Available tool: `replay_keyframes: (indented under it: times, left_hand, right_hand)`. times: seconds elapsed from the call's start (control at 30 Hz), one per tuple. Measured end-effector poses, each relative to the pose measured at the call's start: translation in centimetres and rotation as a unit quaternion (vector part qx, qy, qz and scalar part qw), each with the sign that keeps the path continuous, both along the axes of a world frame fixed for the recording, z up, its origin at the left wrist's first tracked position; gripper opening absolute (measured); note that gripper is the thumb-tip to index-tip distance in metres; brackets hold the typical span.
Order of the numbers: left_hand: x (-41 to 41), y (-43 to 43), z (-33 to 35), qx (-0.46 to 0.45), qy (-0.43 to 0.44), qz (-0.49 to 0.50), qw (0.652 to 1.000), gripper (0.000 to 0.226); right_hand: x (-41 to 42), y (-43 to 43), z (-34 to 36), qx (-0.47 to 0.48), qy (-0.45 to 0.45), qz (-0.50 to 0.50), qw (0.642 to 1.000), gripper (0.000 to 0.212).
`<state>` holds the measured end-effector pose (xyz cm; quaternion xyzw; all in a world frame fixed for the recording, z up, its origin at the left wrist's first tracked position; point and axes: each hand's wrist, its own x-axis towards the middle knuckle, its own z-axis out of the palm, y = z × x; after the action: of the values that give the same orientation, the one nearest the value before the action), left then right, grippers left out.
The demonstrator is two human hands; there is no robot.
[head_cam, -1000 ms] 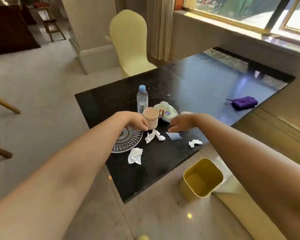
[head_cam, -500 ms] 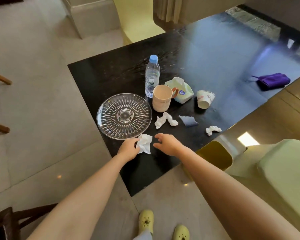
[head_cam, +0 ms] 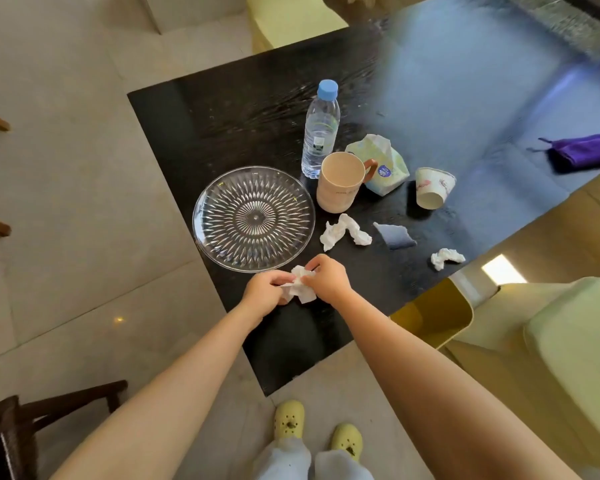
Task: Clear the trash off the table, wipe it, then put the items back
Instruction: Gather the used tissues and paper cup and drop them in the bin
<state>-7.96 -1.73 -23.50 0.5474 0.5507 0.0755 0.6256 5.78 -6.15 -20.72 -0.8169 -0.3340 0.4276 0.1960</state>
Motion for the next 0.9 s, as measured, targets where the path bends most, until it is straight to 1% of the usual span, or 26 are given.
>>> replay_keyframes:
  times: [0.07,0.1,0.17,0.23,0.3,0.43,0.47,0.53,0.57,0.63,0.7,0.73,0.8,0.9]
  left_hand:
    - [0.8,-0.3,0.3,-0.029,-0.035,0.045,0.998,0.019]
    - [1.4,-0.5,0.5,-0.044,-0.05,0.066,0.996,0.018]
    - [2.5,-0.7,1.1,-0.072,-0.082,0.092,0.99,0.026]
    - [3.7,-0.8,1.8,-0.091,-0.11,0.071,0.987,0.023]
    - [5.1,-0.6,2.5,-0.093,-0.112,0.023,0.989,0.023]
    - [8.6,0.5,3.3,-0.054,-0.065,0.001,0.996,0.029]
    - [9.6,0.9,3.4,-0.035,-0.046,0.0,0.998,0.031]
    - [11.5,1.6,3.5,0.014,-0.001,-0.006,1.0,0.032]
    - [12.4,1.9,3.6,0.048,0.023,-0.015,0.998,0.031]
    - [13.9,2.4,3.4,0.133,0.076,-0.054,0.987,0.021]
    - [14.9,2.8,2.8,0.183,0.118,-0.106,0.97,0.009]
    - [15.2,2.9,2.5,0.192,0.134,-0.133,0.963,0.005]
    - [15.8,2.8,1.8,0.201,0.169,-0.164,0.951,0.005]
    - [16.3,2.7,1.4,0.213,0.199,-0.157,0.944,0.003]
  right_hand:
    - [0.8,-0.4,0.4,0.024,0.027,-0.015,0.999,0.011]
    - [1.3,-0.6,0.7,0.034,0.038,-0.017,0.999,0.007]
    - [2.6,-1.0,1.6,0.048,0.047,-0.01,0.998,0.006]
    - [4.1,-1.3,2.2,0.058,0.047,-0.009,0.997,0.006]
    - [5.6,-1.6,2.7,0.061,0.035,-0.007,0.998,0.007]
    - [9.9,-2.1,3.9,0.064,0.004,0.006,0.998,0.023]
    - [11.4,-2.5,4.2,0.068,-0.039,0.006,0.997,0.027]
    - [14.8,-3.5,4.5,0.046,-0.177,0.002,0.983,0.032]
    - [16.5,-4.2,4.5,0.016,-0.238,-0.004,0.971,0.034]
    - [19.2,-5.7,4.2,-0.072,-0.306,-0.006,0.949,0.04]
    - [20.7,-6.9,3.6,-0.144,-0.317,0.008,0.937,0.042]
    - [21.2,-7.2,3.2,-0.161,-0.309,0.013,0.937,0.042]
    - [21.7,-7.6,2.3,-0.157,-0.283,0.015,0.946,0.042]
    - [21.9,-7.6,1.5,-0.111,-0.251,0.003,0.962,0.04]
